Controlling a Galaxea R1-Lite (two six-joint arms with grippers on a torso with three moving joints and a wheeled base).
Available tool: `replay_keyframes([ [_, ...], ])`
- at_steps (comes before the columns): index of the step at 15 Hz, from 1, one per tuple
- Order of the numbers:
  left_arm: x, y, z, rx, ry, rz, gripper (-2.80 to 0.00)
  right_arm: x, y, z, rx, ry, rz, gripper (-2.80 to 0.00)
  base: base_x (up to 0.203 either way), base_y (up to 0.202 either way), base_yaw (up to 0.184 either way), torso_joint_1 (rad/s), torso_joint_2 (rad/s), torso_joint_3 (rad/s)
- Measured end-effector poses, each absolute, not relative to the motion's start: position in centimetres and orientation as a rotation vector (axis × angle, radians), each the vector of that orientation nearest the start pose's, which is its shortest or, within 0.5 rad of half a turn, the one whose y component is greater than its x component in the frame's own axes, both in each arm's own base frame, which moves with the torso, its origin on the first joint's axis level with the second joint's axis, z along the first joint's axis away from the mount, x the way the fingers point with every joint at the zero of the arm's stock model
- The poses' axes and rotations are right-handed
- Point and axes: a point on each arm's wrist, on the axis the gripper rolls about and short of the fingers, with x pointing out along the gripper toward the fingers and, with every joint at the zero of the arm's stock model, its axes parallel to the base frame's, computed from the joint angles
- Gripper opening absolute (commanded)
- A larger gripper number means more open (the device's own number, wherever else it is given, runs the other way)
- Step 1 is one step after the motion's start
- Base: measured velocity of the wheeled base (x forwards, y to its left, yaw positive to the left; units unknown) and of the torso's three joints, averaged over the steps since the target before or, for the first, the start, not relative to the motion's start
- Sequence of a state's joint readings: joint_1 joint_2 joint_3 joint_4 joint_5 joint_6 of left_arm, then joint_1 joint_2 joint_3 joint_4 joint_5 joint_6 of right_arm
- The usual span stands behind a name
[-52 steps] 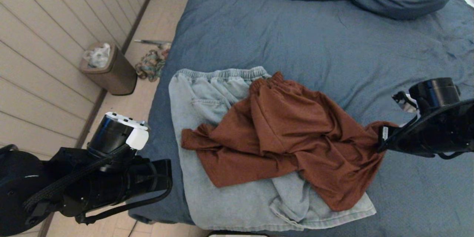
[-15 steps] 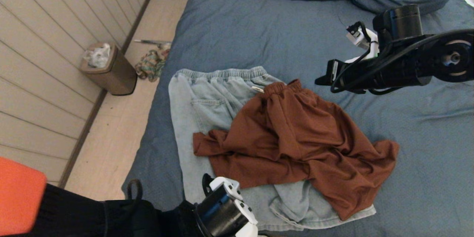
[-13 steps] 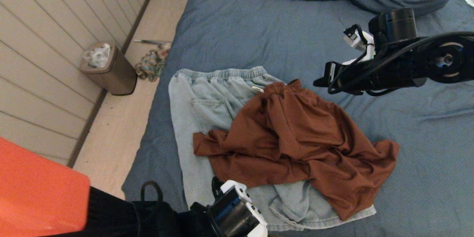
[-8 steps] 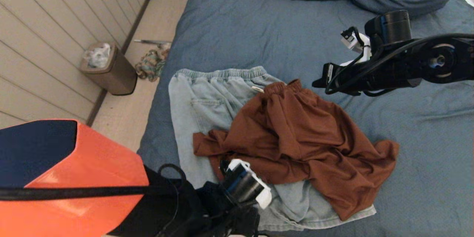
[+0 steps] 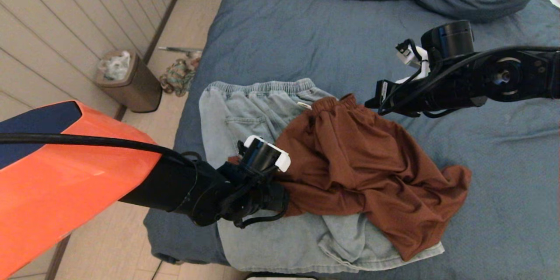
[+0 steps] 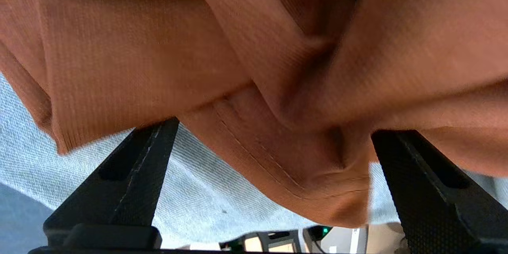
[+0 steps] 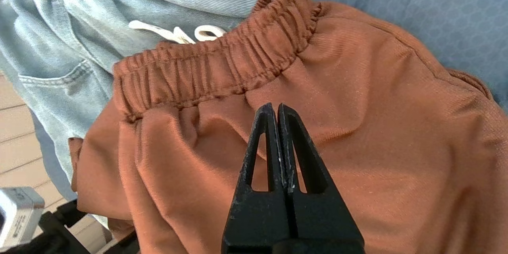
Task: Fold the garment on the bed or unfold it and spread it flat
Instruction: Unford the brown shorts
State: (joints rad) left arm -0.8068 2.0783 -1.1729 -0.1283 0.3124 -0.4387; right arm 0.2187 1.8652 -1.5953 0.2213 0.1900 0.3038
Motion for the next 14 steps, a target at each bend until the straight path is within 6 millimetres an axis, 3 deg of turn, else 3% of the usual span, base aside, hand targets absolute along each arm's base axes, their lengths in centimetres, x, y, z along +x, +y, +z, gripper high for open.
replay_keyframes([
  [4, 26.5, -28.1, 9.9, 0.01, 0.753, -0.335, 0.0, 35.7, 8.4, 26.4, 0.287, 0.553, 0.321, -2.8, 0.0, 0.0, 0.0, 0.0, 0.0, 0.0],
  [10, 21.9, -30.2, 9.6, 0.048, 0.778, -0.428, 0.0, 35.7, 8.3, 26.5, 0.288, 0.551, 0.32, -2.8, 0.0, 0.0, 0.0, 0.0, 0.0, 0.0],
  [14, 21.5, -31.3, 8.8, 0.04, 0.789, -0.44, 0.0, 35.7, 8.3, 26.6, 0.288, 0.55, 0.321, -2.8, 0.0, 0.0, 0.0, 0.0, 0.0, 0.0],
])
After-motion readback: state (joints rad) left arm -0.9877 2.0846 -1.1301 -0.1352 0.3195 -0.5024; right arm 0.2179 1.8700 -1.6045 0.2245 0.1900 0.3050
